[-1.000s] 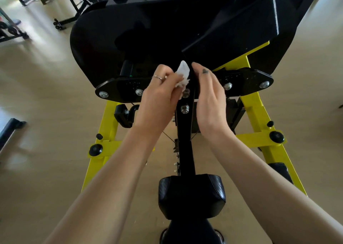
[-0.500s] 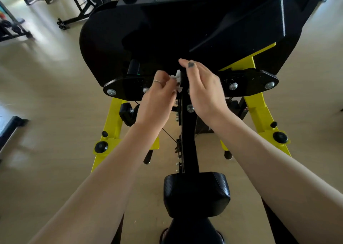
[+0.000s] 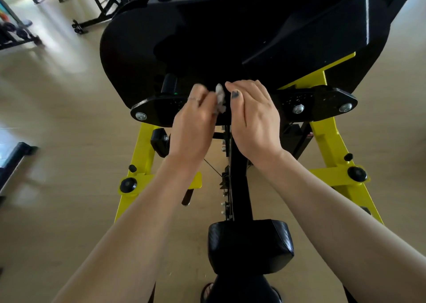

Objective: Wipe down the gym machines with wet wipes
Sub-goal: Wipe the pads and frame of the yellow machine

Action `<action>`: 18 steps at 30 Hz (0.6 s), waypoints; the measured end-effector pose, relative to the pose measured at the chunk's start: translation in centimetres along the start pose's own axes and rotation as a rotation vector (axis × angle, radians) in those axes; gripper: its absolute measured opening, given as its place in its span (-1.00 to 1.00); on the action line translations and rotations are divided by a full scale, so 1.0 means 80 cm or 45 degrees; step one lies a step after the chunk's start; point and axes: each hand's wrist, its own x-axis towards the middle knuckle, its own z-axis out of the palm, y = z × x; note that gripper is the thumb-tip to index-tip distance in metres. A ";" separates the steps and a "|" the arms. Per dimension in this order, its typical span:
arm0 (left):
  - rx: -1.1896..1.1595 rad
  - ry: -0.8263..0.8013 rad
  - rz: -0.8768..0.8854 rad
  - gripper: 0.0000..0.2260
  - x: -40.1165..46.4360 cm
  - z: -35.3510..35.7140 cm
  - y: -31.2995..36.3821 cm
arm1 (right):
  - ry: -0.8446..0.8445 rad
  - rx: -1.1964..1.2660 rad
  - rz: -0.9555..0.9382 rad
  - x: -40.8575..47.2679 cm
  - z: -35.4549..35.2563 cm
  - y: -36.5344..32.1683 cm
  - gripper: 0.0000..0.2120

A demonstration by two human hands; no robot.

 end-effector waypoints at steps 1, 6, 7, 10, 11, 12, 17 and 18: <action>-0.009 0.049 0.024 -0.91 0.011 -0.003 0.006 | 0.013 0.007 -0.014 0.000 0.001 0.001 -0.60; 0.050 -0.060 0.041 -0.92 -0.020 0.023 -0.021 | 0.004 -0.056 -0.053 -0.001 0.001 0.006 -0.59; 0.084 -0.109 0.015 -0.87 -0.032 0.029 -0.025 | 0.003 -0.057 -0.053 -0.001 0.002 0.005 -0.59; 0.092 -0.100 -0.011 -0.85 -0.031 0.029 -0.019 | 0.027 -0.063 -0.063 -0.002 0.004 0.003 -0.60; 0.062 -0.038 0.002 -0.88 -0.021 0.025 -0.012 | 0.029 -0.061 -0.068 -0.002 0.004 0.004 -0.60; 0.027 0.030 0.027 -0.93 -0.010 0.020 -0.006 | 0.034 -0.054 -0.073 -0.002 0.005 0.005 -0.60; -0.002 0.090 0.022 -0.96 -0.014 0.021 -0.017 | 0.058 -0.078 -0.076 -0.003 0.008 0.006 -0.59; 0.012 0.049 -0.014 -0.94 -0.025 0.024 -0.024 | 0.060 -0.091 -0.084 -0.003 0.008 0.007 -0.59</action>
